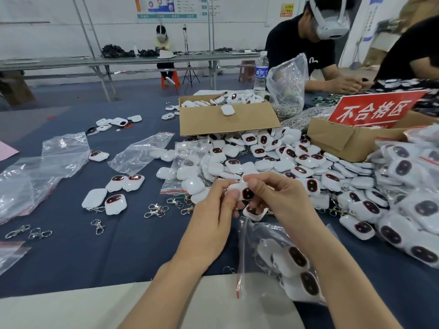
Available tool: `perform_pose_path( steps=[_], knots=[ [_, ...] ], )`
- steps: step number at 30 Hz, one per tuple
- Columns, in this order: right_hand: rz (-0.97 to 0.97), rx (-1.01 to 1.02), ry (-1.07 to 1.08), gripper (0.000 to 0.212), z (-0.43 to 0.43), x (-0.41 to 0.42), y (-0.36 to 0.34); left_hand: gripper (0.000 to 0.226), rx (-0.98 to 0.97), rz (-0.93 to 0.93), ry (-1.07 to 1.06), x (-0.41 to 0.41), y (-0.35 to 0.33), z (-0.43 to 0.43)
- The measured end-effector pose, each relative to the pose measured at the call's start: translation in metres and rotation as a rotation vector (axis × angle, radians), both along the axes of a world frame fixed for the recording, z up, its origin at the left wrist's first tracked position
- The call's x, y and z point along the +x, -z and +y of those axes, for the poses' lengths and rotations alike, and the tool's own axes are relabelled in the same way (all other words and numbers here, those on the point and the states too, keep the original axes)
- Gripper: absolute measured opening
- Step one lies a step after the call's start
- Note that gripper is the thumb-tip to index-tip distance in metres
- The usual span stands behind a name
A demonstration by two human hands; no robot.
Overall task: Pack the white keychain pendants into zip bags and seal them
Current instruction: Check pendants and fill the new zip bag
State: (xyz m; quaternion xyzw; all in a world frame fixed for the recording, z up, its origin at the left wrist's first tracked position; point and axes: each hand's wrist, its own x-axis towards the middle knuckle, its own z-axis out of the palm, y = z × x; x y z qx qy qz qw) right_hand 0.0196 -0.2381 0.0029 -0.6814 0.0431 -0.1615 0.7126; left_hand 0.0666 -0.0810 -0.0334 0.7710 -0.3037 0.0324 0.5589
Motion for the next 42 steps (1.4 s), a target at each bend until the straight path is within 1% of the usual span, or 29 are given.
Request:
perform_pose_path(
  steps=[2, 3, 5, 6, 8, 11, 15, 17, 19, 21, 23, 26, 28, 30, 32, 34, 36, 38, 40, 42],
  knots=[
    [0.025, -0.064, 0.030, 0.008, -0.003, -0.003, 0.001, 0.014, 0.092, 0.034, 0.026, 0.004, -0.010, 0.005],
    [0.041, -0.093, 0.037, 0.010, -0.006, -0.005, 0.003, 0.016, 0.181, 0.065, 0.031, 0.009, -0.018, 0.010],
    [0.078, -0.163, 0.040, 0.012, -0.013, -0.008, 0.005, 0.024, 0.378, 0.186, 0.050, 0.019, -0.034, 0.028],
    [0.098, -0.223, 0.032, 0.012, -0.017, -0.010, 0.005, 0.027, 0.441, 0.276, 0.075, 0.024, -0.041, 0.037],
    [0.165, -0.391, -0.018, 0.014, -0.023, -0.011, 0.007, 0.030, 0.514, 0.445, 0.126, 0.026, -0.051, 0.054],
    [0.284, -0.576, -0.107, 0.014, -0.024, -0.013, 0.009, 0.025, 0.587, 0.556, 0.226, 0.018, -0.057, 0.058],
    [0.327, -0.619, -0.204, 0.009, -0.024, -0.013, 0.008, 0.022, 0.535, 0.642, 0.370, 0.011, -0.057, 0.049],
    [0.326, -0.621, -0.249, 0.013, -0.024, -0.013, 0.008, 0.022, 0.498, 0.671, 0.418, 0.010, -0.058, 0.048],
    [0.318, -0.609, -0.269, 0.013, -0.024, -0.013, 0.008, 0.022, 0.450, 0.693, 0.438, 0.007, -0.057, 0.043],
    [0.298, -0.574, -0.266, 0.010, -0.024, -0.012, 0.009, 0.020, 0.375, 0.707, 0.400, 0.003, -0.055, 0.034],
    [0.272, -0.537, -0.241, 0.012, -0.024, -0.012, 0.010, 0.022, 0.271, 0.763, 0.327, 0.000, -0.052, 0.024],
    [0.258, -0.475, -0.225, 0.020, -0.025, -0.012, 0.009, 0.011, 0.190, 0.795, 0.268, -0.006, -0.047, 0.009],
    [0.259, -0.487, -0.213, 0.019, -0.025, -0.012, 0.009, 0.005, 0.168, 0.787, 0.249, -0.011, -0.044, 0.001],
    [0.255, -0.504, -0.189, 0.016, -0.026, -0.011, 0.010, 0.013, 0.140, 0.819, 0.238, -0.015, -0.042, -0.006],
    [0.246, -0.462, -0.172, 0.017, -0.027, -0.010, 0.010, 0.013, 0.112, 0.900, 0.267, -0.016, -0.043, -0.009],
    [0.238, -0.413, -0.161, 0.017, -0.027, -0.009, 0.010, 0.019, 0.111, 0.953, 0.290, -0.015, -0.047, -0.007],
    [0.226, -0.386, -0.174, 0.014, -0.027, -0.008, 0.011, 0.023, 0.161, 0.905, 0.287, -0.013, -0.052, -0.002],
    [0.222, -0.406, -0.179, 0.012, -0.027, -0.009, 0.012, 0.030, 0.194, 0.803, 0.227, -0.010, -0.058, 0.003],
    [0.197, -0.423, -0.151, 0.012, -0.027, -0.009, 0.013, 0.032, 0.163, 0.679, 0.076, -0.003, -0.058, 0.007],
    [0.148, -0.427, -0.062, 0.014, -0.029, -0.009, 0.013, 0.032, 0.151, 0.498, -0.088, 0.005, -0.052, 0.011]
  ],
)
